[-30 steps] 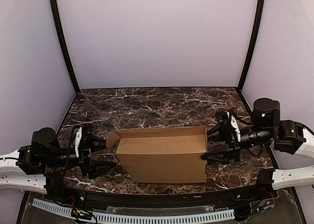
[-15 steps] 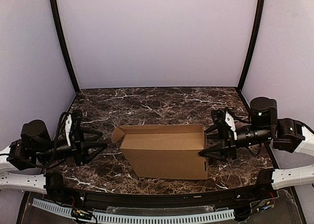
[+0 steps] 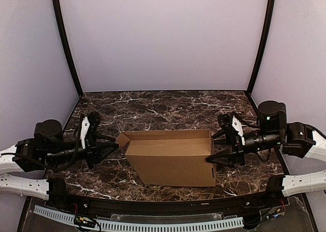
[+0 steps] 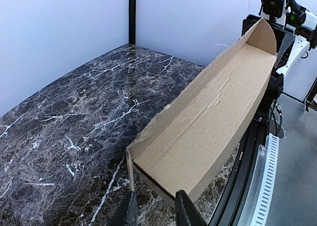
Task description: Fold the paper box
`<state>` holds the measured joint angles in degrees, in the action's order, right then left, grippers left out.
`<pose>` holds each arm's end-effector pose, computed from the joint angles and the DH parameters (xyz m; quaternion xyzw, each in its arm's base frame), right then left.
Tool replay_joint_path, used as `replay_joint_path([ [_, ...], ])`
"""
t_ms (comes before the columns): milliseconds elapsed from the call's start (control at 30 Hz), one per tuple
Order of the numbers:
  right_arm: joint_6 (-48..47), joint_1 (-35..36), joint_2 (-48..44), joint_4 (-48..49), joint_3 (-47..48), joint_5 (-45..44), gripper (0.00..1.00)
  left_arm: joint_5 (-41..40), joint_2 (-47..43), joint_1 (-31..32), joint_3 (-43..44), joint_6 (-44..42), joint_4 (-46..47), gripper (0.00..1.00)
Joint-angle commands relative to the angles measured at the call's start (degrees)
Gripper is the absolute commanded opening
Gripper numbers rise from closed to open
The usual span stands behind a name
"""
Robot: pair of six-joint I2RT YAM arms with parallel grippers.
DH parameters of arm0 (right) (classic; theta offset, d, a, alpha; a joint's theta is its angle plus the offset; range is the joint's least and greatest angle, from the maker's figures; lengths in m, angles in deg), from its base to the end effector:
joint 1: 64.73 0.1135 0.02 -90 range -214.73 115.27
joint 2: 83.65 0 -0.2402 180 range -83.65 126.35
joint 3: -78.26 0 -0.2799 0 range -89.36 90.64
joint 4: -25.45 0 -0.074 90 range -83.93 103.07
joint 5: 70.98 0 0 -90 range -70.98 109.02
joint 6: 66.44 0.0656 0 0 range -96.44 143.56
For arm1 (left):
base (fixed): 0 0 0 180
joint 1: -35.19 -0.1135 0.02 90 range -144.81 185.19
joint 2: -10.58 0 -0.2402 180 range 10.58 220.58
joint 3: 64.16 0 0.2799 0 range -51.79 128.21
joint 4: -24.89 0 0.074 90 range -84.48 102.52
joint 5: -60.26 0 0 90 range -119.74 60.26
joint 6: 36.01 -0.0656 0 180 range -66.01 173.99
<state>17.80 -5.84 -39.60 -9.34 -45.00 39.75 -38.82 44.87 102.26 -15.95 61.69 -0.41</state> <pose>0.1071 0.2225 0.2911 -0.5212 0.6358 0.3792 0.4246 0.0989 -0.2071 0.2888 0.3384 0.6949 -0.3348 0.5390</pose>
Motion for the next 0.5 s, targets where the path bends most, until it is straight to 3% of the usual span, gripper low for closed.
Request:
replay_joint_path([
  [0,-0.66,0.34,-0.03,2.72,1.79,0.49,0.41,-3.06,1.22,0.26,1.69,-0.6,-1.91,0.25],
  [467,-0.36,0.32,-0.28,3.08,1.53,0.65,0.41,-4.97,3.89,0.26,1.57,-0.75,-1.83,0.31],
])
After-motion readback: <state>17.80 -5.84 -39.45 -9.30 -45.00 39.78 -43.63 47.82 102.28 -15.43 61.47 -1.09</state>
